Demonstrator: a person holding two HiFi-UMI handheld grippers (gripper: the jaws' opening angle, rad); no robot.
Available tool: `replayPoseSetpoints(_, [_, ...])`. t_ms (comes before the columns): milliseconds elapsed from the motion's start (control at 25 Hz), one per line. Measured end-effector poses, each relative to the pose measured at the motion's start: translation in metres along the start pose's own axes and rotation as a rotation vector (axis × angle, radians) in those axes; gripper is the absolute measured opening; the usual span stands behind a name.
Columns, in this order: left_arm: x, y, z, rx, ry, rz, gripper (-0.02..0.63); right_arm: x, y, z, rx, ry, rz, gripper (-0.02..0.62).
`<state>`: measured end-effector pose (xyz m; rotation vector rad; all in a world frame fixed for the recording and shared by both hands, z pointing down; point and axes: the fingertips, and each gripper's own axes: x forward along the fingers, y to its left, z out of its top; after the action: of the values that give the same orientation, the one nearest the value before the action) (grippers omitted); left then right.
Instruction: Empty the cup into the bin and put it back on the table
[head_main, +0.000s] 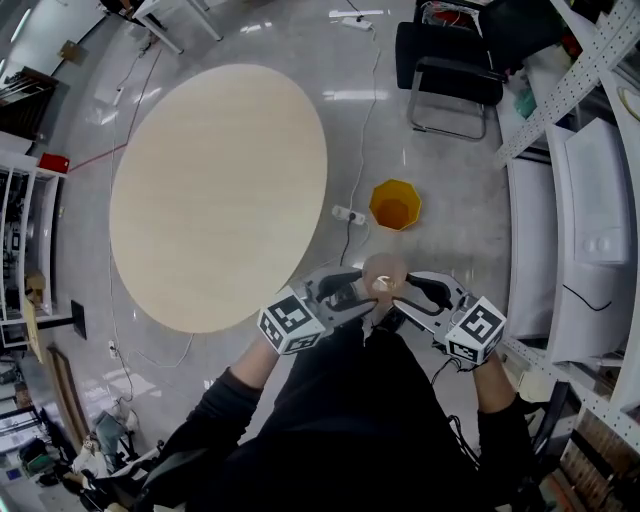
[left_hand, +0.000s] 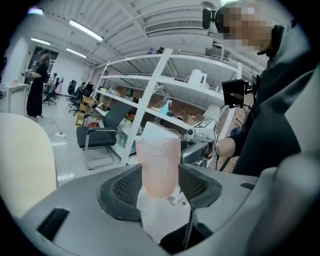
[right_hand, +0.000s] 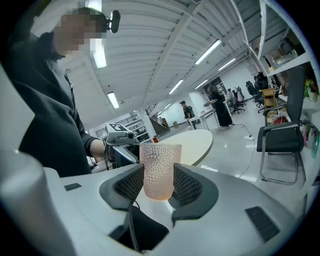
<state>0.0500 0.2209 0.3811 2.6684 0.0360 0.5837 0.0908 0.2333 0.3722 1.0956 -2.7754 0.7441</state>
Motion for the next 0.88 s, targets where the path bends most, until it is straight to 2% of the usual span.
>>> replayPoseSetpoints(200, [0.030,0.025,0.009,-0.061,-0.008,-0.038,0.233,-0.005,-0.039,0.003,0.060,-0.026,-0.044,0.189])
replayPoseSetpoints(360, [0.051,0.057,0.011,-0.150,-0.028,-0.073,0.234,0.002,-0.076,0.003,0.116,-0.015,-0.083,0.189])
replayPoseSetpoints(600, [0.070,0.113,0.023,-0.236,-0.037,-0.102,0.233,0.025,-0.130,0.010,0.248,-0.026,-0.115,0.189])
replayPoseSetpoints(880, [0.085,0.160,0.021,-0.358,-0.035,-0.085,0.234,0.047,-0.175,0.003,0.395,-0.075,-0.112,0.187])
